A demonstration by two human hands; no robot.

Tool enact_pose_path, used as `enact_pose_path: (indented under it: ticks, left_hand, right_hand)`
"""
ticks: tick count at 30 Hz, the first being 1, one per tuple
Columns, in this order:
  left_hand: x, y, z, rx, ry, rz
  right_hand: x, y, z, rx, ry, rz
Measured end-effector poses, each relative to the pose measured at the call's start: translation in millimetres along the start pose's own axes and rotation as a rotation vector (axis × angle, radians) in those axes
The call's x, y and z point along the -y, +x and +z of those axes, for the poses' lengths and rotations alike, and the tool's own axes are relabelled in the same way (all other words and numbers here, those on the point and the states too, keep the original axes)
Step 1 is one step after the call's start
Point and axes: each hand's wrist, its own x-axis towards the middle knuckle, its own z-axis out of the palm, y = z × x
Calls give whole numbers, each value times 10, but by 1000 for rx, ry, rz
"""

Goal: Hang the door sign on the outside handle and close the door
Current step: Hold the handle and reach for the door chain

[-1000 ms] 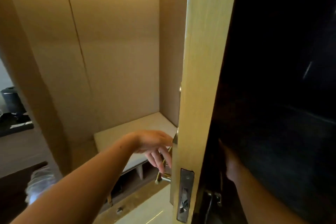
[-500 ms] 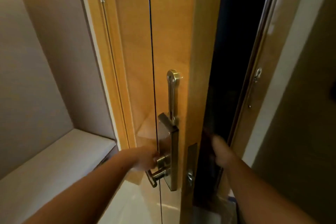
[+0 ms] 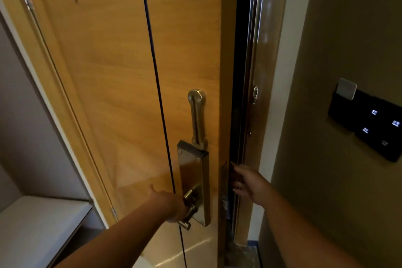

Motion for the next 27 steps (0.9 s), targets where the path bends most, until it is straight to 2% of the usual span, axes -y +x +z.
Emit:
enact_pose_path:
  ticks: [3,6,9,12,16,20,27]
  left_hand:
    - [-143,241,-179,11,3,67]
    - [-229,412,-280,-57,-6,150]
    - [-250,567,-371,-135,-155,199]
    - [-290,748,-525,-67,-259,255]
    - [-395,1009,-656,-24,-203,311]
    - [-552,1226,-811,-68,-106,321]
    - [-755,1629,-1096,-37,-192,302]
  right_hand:
    - [68,195,-142,8,-3,0]
    - [81,303,-322,10,-31,-8]
    - [59,314,-536,-4,-83,-2]
    - [162,370,-785,-39,-138,-13]
    - [269,414,-916,-57,-133,-42]
    - [336,487,-895,-40,-203,-59]
    - [509,787,-862,-95,-250,-43]
